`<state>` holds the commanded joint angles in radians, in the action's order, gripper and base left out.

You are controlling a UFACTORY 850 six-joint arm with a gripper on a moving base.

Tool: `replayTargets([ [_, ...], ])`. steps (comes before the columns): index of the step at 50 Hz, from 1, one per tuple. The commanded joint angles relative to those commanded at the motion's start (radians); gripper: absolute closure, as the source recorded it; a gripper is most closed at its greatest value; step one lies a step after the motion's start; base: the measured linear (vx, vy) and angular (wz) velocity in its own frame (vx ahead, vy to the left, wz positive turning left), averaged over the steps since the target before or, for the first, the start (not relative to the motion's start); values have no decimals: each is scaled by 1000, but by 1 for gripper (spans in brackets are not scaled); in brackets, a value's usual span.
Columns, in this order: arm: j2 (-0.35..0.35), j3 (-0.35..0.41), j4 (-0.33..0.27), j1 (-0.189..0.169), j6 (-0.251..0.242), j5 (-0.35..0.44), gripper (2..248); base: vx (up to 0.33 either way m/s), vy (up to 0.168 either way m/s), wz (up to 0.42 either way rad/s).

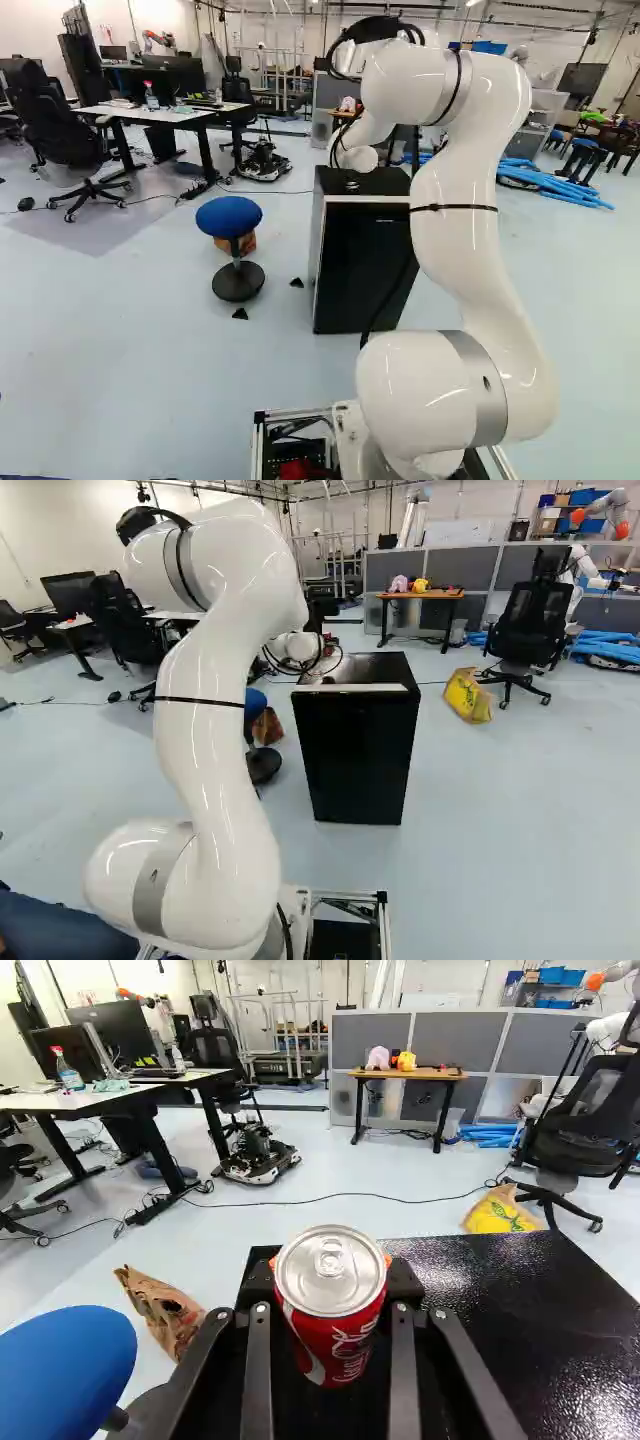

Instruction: Grab a drink from the fridge

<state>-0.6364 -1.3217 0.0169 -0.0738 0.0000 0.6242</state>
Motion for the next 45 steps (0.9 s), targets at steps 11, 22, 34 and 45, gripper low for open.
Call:
replayTargets([
  [11,31,41,-1,2,0,8,152,0,0,0],
  [22,69,93,-1,6,0,19,152,0,0,0],
  [34,124,167,-2,10,0,34,152,0,0,0],
  [45,184,248,-3,15,0,50,152,0,0,0],
])
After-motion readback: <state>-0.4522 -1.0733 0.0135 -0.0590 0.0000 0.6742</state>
